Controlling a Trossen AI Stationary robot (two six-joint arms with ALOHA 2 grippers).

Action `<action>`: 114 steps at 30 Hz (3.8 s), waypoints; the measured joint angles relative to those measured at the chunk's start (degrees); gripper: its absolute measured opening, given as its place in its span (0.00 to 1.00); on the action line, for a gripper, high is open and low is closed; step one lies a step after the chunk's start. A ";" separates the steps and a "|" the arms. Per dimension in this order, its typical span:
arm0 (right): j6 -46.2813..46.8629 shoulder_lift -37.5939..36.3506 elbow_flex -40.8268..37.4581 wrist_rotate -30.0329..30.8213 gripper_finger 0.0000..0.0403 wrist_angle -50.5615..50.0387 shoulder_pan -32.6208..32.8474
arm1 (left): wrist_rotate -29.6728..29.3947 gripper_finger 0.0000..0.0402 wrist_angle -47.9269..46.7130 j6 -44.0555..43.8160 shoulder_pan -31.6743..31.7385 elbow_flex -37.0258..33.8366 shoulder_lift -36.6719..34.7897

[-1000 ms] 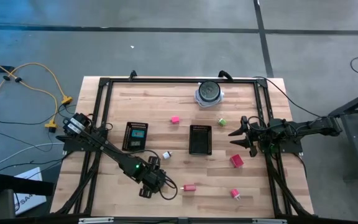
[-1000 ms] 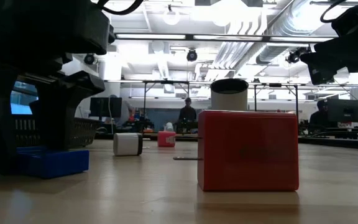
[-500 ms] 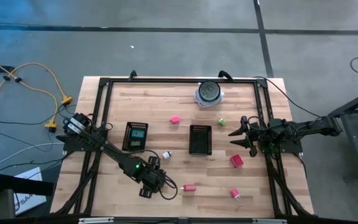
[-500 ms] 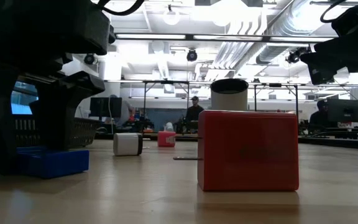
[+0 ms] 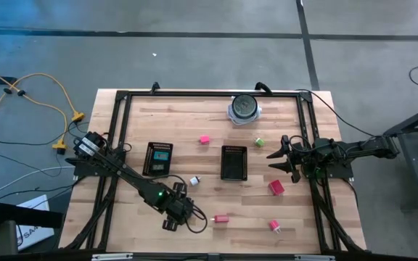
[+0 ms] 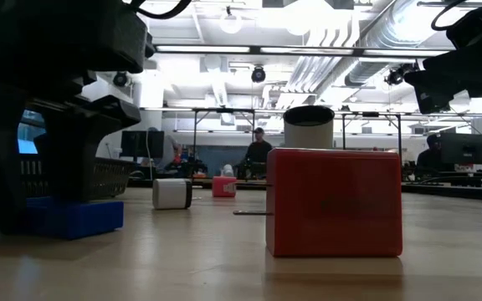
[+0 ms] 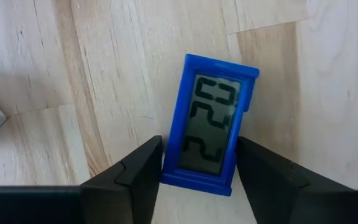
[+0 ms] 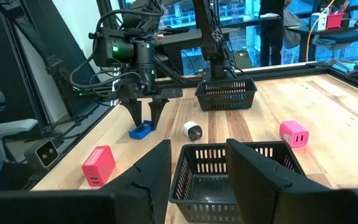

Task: Pick & Place Office items
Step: Put the blue digital clock into the left black bin

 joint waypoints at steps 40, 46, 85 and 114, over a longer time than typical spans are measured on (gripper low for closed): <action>-0.02 0.00 -0.01 0.00 0.35 0.00 0.00 | -8.49 0.42 -21.69 -10.00 2.91 -0.17 -17.40; -0.01 0.00 -0.02 0.01 0.35 0.00 0.00 | -10.79 0.42 -30.82 -13.84 3.27 -0.17 -23.16; -0.01 0.00 -0.02 0.01 0.35 0.00 0.00 | 5.65 0.42 -14.89 -2.97 29.17 -32.47 -48.30; -0.01 -0.01 -0.01 0.01 0.35 0.00 0.00 | 10.60 0.45 -8.90 0.91 34.84 -33.94 -41.27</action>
